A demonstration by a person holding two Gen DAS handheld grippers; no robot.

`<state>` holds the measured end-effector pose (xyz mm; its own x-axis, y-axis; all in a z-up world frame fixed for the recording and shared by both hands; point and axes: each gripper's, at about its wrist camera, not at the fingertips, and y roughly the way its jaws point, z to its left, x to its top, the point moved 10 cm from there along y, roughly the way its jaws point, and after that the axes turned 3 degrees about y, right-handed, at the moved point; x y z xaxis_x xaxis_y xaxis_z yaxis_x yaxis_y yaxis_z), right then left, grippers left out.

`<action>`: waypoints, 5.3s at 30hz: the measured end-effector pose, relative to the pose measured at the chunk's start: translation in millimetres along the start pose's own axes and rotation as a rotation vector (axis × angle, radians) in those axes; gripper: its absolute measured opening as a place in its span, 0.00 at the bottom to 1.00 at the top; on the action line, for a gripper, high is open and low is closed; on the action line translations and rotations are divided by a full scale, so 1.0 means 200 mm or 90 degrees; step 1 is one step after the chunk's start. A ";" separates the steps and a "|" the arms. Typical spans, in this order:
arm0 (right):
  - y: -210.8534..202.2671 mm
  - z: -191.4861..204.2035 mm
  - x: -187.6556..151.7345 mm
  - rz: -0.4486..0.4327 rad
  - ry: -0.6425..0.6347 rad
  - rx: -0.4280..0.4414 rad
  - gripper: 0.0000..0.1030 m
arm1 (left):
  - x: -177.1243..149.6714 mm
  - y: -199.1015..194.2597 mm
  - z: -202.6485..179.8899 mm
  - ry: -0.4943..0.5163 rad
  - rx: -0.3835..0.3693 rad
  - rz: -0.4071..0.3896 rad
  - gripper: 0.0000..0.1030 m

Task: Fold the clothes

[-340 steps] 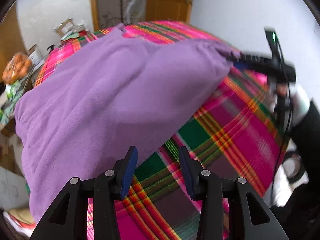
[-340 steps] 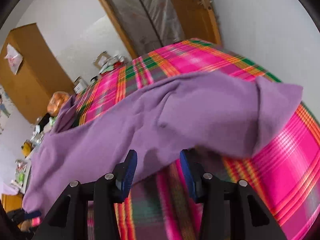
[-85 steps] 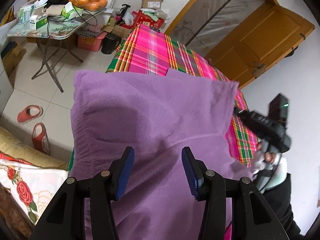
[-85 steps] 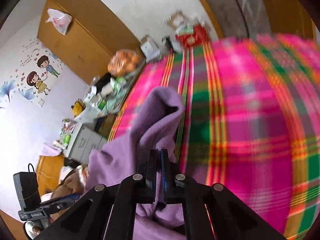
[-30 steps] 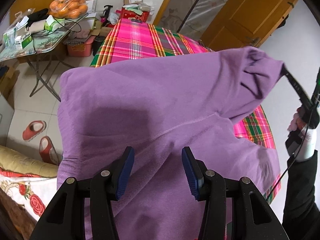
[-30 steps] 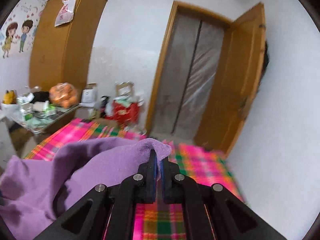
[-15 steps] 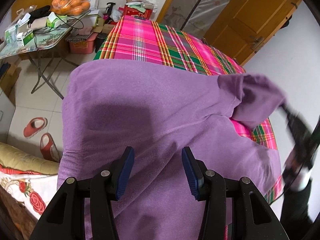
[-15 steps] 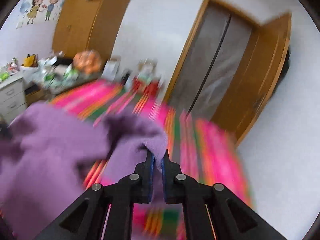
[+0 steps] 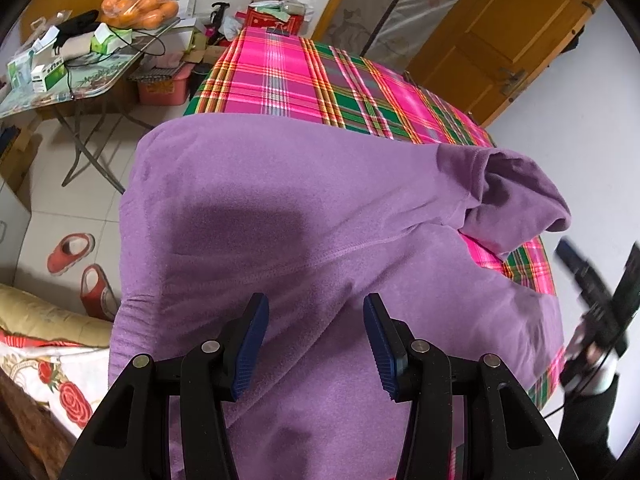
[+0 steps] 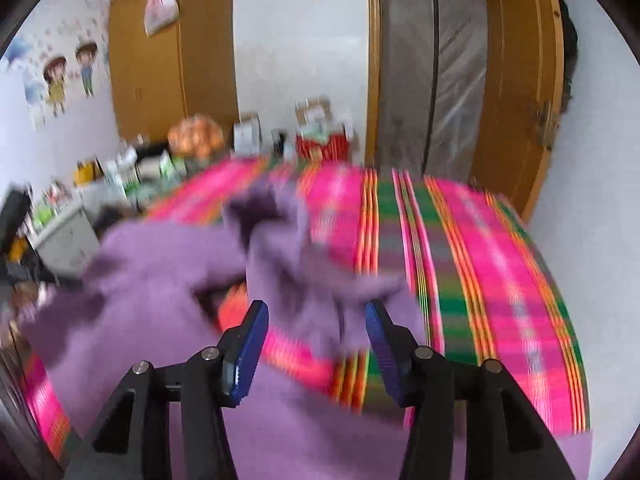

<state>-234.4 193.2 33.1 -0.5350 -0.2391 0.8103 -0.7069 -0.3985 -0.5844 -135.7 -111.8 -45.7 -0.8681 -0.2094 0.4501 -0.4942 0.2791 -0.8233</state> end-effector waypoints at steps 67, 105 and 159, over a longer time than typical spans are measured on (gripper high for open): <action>-0.01 -1.58 -0.78 0.006 0.703 -0.199 0.36 | 0.03 -0.02 0.03 -0.037 -0.014 -0.017 0.50; 0.16 -1.92 -0.56 0.082 0.454 -0.282 0.23 | 0.13 -0.12 -0.18 0.013 -0.107 -0.098 0.50; 0.24 0.14 -0.16 0.103 0.196 0.183 0.14 | 0.20 -0.38 0.50 -0.117 0.131 -0.176 0.56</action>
<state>-238.0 156.9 -20.5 -0.7717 -0.0609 0.6330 -0.4689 -0.6181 -0.6310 -128.7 -235.0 0.1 -0.6718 -0.4197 0.6104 -0.6720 -0.0013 -0.7405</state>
